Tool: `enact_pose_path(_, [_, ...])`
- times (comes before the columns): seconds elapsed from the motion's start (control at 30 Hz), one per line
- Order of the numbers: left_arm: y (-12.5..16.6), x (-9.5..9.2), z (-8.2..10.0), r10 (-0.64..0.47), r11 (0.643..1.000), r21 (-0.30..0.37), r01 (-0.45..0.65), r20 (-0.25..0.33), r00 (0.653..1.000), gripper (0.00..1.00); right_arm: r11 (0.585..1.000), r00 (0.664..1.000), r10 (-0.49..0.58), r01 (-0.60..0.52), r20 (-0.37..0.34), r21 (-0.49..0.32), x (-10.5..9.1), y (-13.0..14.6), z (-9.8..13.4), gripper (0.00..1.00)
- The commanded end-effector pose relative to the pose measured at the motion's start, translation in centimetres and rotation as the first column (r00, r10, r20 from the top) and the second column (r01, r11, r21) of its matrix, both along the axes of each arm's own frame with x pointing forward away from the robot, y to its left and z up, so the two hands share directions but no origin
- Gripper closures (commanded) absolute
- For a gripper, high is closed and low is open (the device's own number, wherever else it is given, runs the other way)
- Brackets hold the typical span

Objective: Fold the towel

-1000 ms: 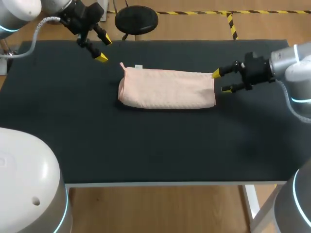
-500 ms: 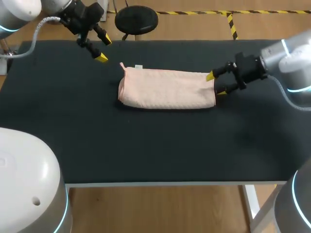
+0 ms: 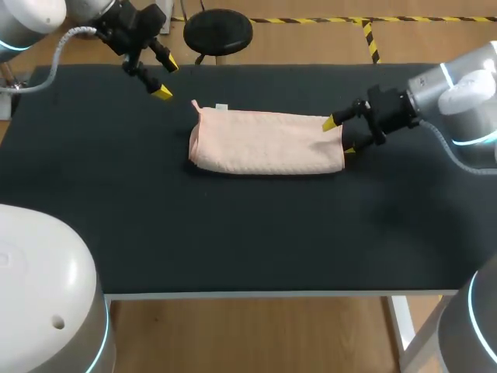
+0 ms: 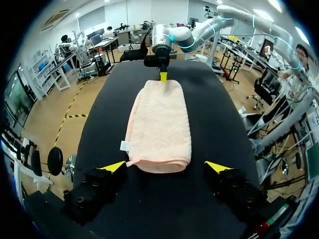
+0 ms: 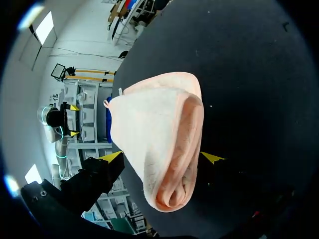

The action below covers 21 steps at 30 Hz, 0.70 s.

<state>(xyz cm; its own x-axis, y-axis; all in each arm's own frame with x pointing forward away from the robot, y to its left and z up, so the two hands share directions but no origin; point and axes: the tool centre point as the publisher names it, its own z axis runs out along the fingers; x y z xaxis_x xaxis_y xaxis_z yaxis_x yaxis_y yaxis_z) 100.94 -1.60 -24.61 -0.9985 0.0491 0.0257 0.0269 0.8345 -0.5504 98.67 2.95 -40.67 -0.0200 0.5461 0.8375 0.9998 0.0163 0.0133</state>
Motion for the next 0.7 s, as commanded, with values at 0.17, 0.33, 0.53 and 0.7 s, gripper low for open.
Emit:
enact_pose_path(0.17, [0.0,0.0,-0.1,-0.001,1.000,-0.002,0.001,0.001,1.000,0.00,1.000,1.000,0.015,-0.015,-0.008,0.008,0.0,1.3,-0.9,0.00])
enact_pose_path(0.33, [0.0,0.0,-0.1,-0.001,1.000,-0.002,0.001,0.001,1.000,0.00,1.000,1.000,0.024,-0.024,-0.008,0.003,0.1,1.8,-1.1,0.00])
enact_pose_path(0.53, [0.0,0.0,-0.1,-0.001,1.000,-0.002,0.001,0.001,1.000,0.00,0.999,1.000,0.028,-0.029,-0.004,-0.029,0.0,0.9,-1.1,0.00])
enact_pose_path(0.7, [0.0,0.0,-0.1,-0.001,1.000,-0.002,0.001,0.001,1.000,0.00,0.997,1.000,0.018,-0.017,0.010,-0.071,0.3,-0.8,-1.2,0.00])
